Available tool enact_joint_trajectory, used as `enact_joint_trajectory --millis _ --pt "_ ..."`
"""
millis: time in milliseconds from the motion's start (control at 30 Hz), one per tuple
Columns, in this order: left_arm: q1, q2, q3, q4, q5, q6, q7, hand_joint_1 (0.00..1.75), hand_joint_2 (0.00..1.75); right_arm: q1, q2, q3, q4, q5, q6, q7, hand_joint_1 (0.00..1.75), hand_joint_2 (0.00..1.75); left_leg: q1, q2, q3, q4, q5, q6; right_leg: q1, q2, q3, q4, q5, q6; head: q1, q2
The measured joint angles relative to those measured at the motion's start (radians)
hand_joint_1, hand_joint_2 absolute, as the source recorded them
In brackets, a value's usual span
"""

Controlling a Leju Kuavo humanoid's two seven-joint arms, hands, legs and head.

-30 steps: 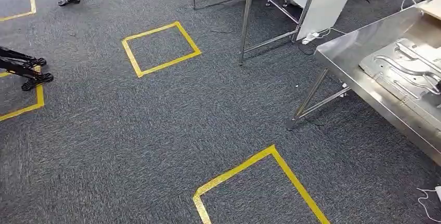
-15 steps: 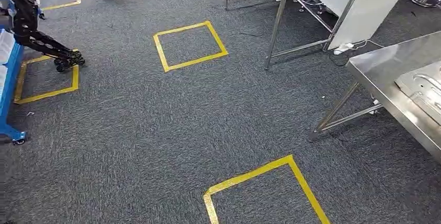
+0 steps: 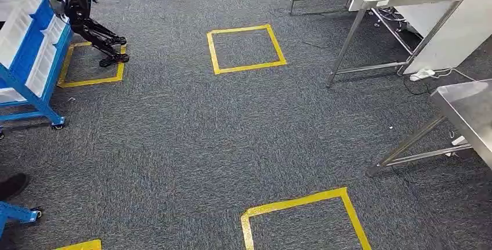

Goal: Take the parts from the cabinet and place them on the table.

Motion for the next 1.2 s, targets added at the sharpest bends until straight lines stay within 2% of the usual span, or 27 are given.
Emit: enact_joint_trajectory --millis 33,67,133,167,200,267,300,333,367,467,500,533,567,633,667,700,733,800,833,867,900,1000,1033,1067,1133,1167,1200 --pt "-0.001 0.0 0.0 0.0 0.0 0.0 0.0 0.0 0.0 0.002 0.0 0.0 0.0 0.0 0.0 0.0 0.0 0.0 0.0 -0.005 -0.002 -0.001 0.003 0.006 0.0 0.044 -0.017 0.038 -0.034 0.0 0.0 0.0" --pt "-0.002 0.0 0.0 0.0 0.0 0.0 0.0 0.0 0.0 0.005 0.0 0.0 0.0 0.0 0.0 0.0 0.0 0.0 -0.002 -0.012 -0.005 -0.001 0.005 0.009 0.0 0.068 -0.051 0.105 -0.076 -0.002 0.0 0.0" --pt "-0.003 0.002 0.0 0.0 0.0 0.0 0.0 0.0 0.0 0.006 0.0 0.0 0.0 0.0 0.0 0.0 0.0 0.0 -0.009 -0.031 -0.013 -0.001 0.008 0.014 0.005 0.082 -0.136 0.273 -0.145 -0.007 0.0 0.0" --pt "-0.003 0.002 0.0 0.0 0.0 0.0 0.0 0.0 0.0 0.007 0.0 0.0 0.0 0.0 0.001 0.0 0.0 0.0 -0.015 -0.044 -0.014 -0.001 0.009 0.016 0.01 0.084 -0.161 0.315 -0.145 -0.015 0.0 0.0" --pt "-0.003 0.002 0.0 0.0 0.0 0.0 0.0 0.0 0.0 0.007 0.0 0.0 0.0 0.0 0.001 0.0 0.0 0.0 -0.02 -0.056 -0.012 -0.001 0.009 0.017 0.017 0.087 -0.159 0.303 -0.122 -0.025 0.0 0.0" --pt "-0.003 0.001 0.0 0.0 0.0 0.0 0.0 0.0 0.0 0.008 0.0 0.0 0.0 0.0 0.0 0.0 0.0 0.0 -0.025 -0.084 -0.005 -0.001 0.009 0.018 0.038 0.1 -0.098 0.162 -0.023 -0.054 0.0 0.0" --pt "-0.003 -0.003 0.0 0.0 0.0 0.0 0.0 0.0 0.0 0.009 -0.002 0.0 0.0 0.0 0.0 0.0 0.0 0.0 -0.025 -0.095 -0.001 -0.001 0.008 0.019 0.054 0.128 -0.054 0.062 0.033 -0.072 0.0 0.0" --pt "-0.003 -0.008 0.0 0.002 0.0 0.0 0.0 0.0 0.0 0.013 -0.007 0.0 0.0 0.0 0.0 0.0 0.0 0.0 -0.021 -0.102 -0.006 -0.004 0.009 0.019 0.061 0.176 -0.03 0.01 0.035 -0.094 -0.001 0.0" --pt "-0.009 -0.011 0.0 0.002 0.0 0.0 0.0 0.0 0.0 0.013 -0.009 0.0 0.0 0.001 0.001 0.0 0.0 0.0 -0.019 -0.114 -0.006 -0.004 0.012 0.016 0.06 0.179 -0.034 -0.006 0.04 -0.1 0.001 0.0" --pt "-0.004 -0.012 0.0 0.002 0.0 -0.001 0.001 0.0 0.0 0.006 -0.009 0.0 0.0 0.003 0.001 0.0 0.0 0.0 -0.011 -0.147 -0.01 -0.026 0.027 -0.001 0.066 0.15 -0.022 -0.028 0.048 -0.113 0.002 0.0" --pt "-0.003 -0.011 0.0 0.002 0.0 0.0 0.003 0.0 0.0 0.003 -0.008 0.0 0.0 0.004 0.001 0.0 0.0 0.0 -0.019 -0.139 -0.005 -0.024 0.025 0.003 0.046 0.136 0.0 -0.072 0.069 -0.115 0.002 0.0" --pt "-0.002 -0.009 0.0 0.002 0.0 0.001 0.003 0.0 0.0 0.006 -0.006 0.0 0.0 0.005 0.001 0.0 0.0 0.0 -0.024 -0.076 -0.012 -0.005 0.007 0.001 0.047 0.118 0.018 -0.097 0.076 -0.103 0.002 0.0" --pt "-0.003 -0.009 0.0 0.001 0.0 0.0 0.004 0.0 0.0 0.01 -0.006 0.0 0.0 0.006 0.001 0.0 0.0 0.0 -0.02 -0.046 -0.039 0.049 -0.031 -0.007 0.045 0.103 0.025 -0.104 0.079 -0.107 0.002 0.0" --pt "-0.006 -0.008 0.0 0.001 0.0 0.001 0.004 0.0 0.0 0.013 -0.006 0.0 0.0 0.006 0.001 0.0 0.0 0.0 -0.008 -0.028 -0.113 0.191 -0.097 -0.023 0.043 0.071 0.025 -0.099 0.071 -0.093 0.002 0.0" --pt "-0.006 -0.006 0.0 0.001 0.0 0.001 0.004 0.0 0.0 0.014 -0.005 0.0 0.001 0.006 0.002 0.0 0.0 0.0 -0.002 -0.026 -0.139 0.242 -0.108 -0.032 0.041 0.056 0.024 -0.094 0.065 -0.088 0.002 0.0" --pt "-0.005 -0.005 0.0 0.001 0.0 0.001 0.004 0.0 0.0 0.013 -0.004 0.0 0.001 0.007 0.002 0.0 0.0 0.0 0.003 -0.023 -0.142 0.246 -0.095 -0.041 0.036 0.043 0.023 -0.087 0.059 -0.081 0.002 0.0" --pt "-0.003 -0.003 0.0 0.001 0.0 0.001 0.005 0.0 0.0 0.012 -0.003 0.0 0.001 0.007 0.002 0.0 0.0 0.0 0.009 -0.017 -0.12 0.203 -0.061 -0.051 0.029 0.031 0.022 -0.077 0.05 -0.072 0.002 0.0" --pt "-0.001 0.0 0.0 0.001 0.0 0.001 0.007 0.0 0.0 0.012 0.0 0.0 0.001 0.01 0.002 0.0 0.0 0.0 0.022 0.013 -0.025 0.029 0.023 -0.074 0.012 0.01 0.019 -0.043 0.025 -0.051 0.001 0.0" --pt "-0.003 -0.005 0.0 0.002 0.0 0.0 0.008 0.0 0.0 0.01 -0.003 0.0 0.0 0.011 0.002 0.0 0.0 0.0 0.016 0.034 -0.021 0.023 0.004 -0.074 0.013 0.0 0.013 -0.026 0.012 -0.038 0.001 0.0" --pt "-0.005 -0.006 0.0 0.002 -0.001 0.0 0.008 0.0 0.0 0.01 -0.005 0.0 0.001 0.013 0.002 0.0 0.0 0.0 0.014 0.033 -0.02 0.009 0.015 -0.068 0.017 -0.005 0.009 -0.005 -0.003 -0.028 0.001 0.0" --pt "-0.006 -0.005 0.0 0.002 -0.002 0.0 0.01 0.0 0.0 0.009 -0.004 0.0 0.001 0.015 0.002 0.0 0.0 0.0 0.01 0.02 -0.025 0.025 0.009 -0.041 0.017 -0.008 0.01 -0.005 -0.004 -0.024 0.003 0.0" --pt "-0.003 0.001 0.0 0.001 -0.006 0.0 0.011 0.0 0.0 -0.003 0.0 0.0 0.001 0.018 0.003 0.0 0.0 0.0 0.007 -0.001 -0.03 0.022 0.009 -0.016 0.007 -0.015 0.014 -0.002 -0.012 -0.015 0.003 0.0" --pt "-0.003 0.002 0.0 0.001 -0.006 0.0 0.012 0.0 0.0 -0.002 0.001 0.0 0.001 0.019 0.005 0.0 0.0 0.0 0.006 -0.006 -0.03 0.021 0.011 -0.01 0.002 0.034 0.009 0.016 -0.035 -0.011 0.003 0.0" --pt "-0.004 0.004 0.0 0.001 -0.006 0.0 0.012 0.0 0.0 0.0 0.002 0.0 0.001 0.02 0.006 0.0 0.0 0.0 0.004 -0.012 -0.033 0.02 0.014 -0.005 0.001 0.068 -0.016 0.069 -0.076 -0.013 0.003 0.0" --pt "-0.005 0.005 0.0 0.001 -0.006 0.001 0.012 0.0 0.0 0.001 0.003 0.0 0.001 0.022 0.007 0.0 0.0 0.0 -0.003 -0.029 -0.04 0.02 0.017 0.002 0.005 0.083 -0.1 0.237 -0.157 -0.017 0.003 0.0" --pt "-0.005 0.006 0.0 0.001 -0.007 0.001 0.012 0.0 0.0 0.002 0.003 0.0 0.001 0.026 0.007 0.0 0.0 0.0 -0.008 -0.042 -0.042 0.021 0.018 0.004 0.007 0.085 -0.136 0.302 -0.172 -0.023 0.003 0.0" --pt "-0.004 0.007 0.0 0.001 -0.008 0.001 0.012 0.0 0.0 0.003 0.003 0.0 0.001 0.028 0.007 0.0 0.0 0.0 -0.011 -0.054 -0.043 0.021 0.019 0.005 0.011 0.086 -0.149 0.32 -0.161 -0.03 0.003 0.0"
